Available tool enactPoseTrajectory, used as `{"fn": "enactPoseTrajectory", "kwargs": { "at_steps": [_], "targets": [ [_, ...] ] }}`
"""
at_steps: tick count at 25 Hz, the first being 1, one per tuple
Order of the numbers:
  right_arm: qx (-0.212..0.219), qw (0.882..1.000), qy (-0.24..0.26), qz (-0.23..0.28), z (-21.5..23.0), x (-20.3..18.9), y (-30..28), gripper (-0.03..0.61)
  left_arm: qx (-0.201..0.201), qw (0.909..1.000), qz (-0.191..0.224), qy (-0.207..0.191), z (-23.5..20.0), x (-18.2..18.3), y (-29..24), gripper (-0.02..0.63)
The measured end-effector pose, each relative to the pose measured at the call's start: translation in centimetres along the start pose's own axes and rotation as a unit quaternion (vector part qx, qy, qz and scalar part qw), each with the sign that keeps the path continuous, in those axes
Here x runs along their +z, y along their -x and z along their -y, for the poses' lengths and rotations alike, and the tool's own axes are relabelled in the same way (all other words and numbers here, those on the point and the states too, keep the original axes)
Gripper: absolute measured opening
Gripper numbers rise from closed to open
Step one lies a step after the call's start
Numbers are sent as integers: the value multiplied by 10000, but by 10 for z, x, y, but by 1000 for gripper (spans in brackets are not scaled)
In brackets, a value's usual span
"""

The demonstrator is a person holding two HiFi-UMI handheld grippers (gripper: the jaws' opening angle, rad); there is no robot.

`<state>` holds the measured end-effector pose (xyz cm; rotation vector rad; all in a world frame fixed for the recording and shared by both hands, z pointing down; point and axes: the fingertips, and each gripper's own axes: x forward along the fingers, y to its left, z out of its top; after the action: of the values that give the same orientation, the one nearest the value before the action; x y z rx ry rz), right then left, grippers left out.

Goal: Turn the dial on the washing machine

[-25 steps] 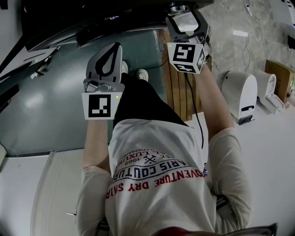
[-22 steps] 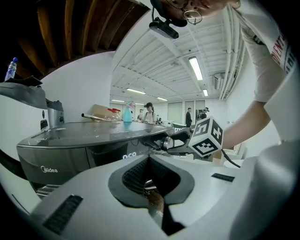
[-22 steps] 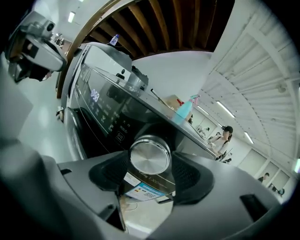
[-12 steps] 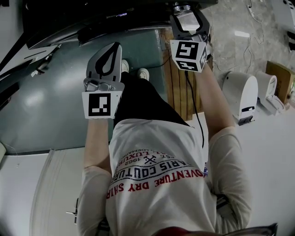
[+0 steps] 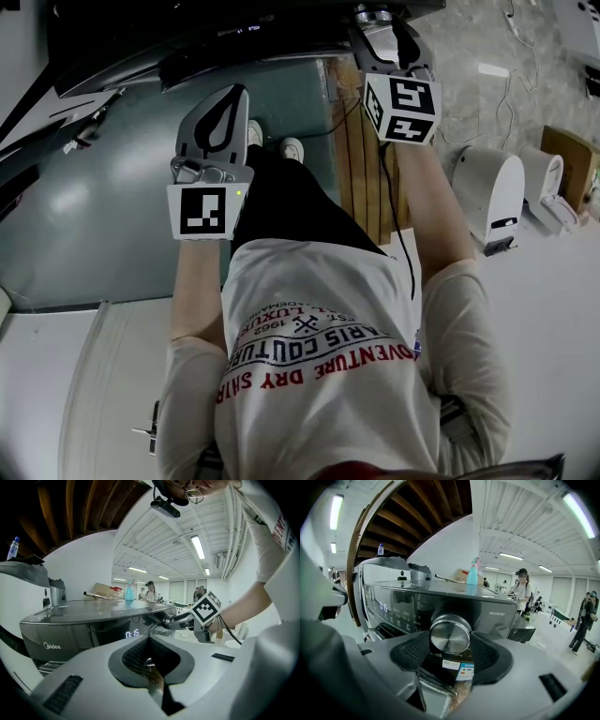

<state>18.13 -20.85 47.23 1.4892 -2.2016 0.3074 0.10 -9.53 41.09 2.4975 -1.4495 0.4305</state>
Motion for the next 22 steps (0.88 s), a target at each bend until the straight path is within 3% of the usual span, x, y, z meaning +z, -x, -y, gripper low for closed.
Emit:
{"fn": "enactPoseTrajectory", "kwargs": {
  "at_steps": [4, 6, 10, 15, 18, 22],
  "targets": [
    [-29, 10000, -11, 3, 1, 0, -2, 291, 6, 10000, -9, -37, -2, 1, -3, 17],
    [-68, 10000, 38, -28, -1, -1, -2, 331, 23, 10000, 4, -14, -3, 2, -2, 17],
    [-146, 9954, 944, 24, -12, 6, 4, 341, 53, 10000, -15, -6, -6, 4, -1, 17],
    [-544, 9750, 2153, -6, -11, 5, 5, 339, 122, 9999, 19, -6, -10, 8, -1, 16],
    [-561, 9684, 2430, -92, -12, 2, 3, 330, 122, 9999, 23, -10, -10, 10, -2, 17],
    [-612, 9684, 2415, -99, -11, 2, 1, 289, 108, 9999, 22, -10, -10, 9, -2, 17]
  ]
}}
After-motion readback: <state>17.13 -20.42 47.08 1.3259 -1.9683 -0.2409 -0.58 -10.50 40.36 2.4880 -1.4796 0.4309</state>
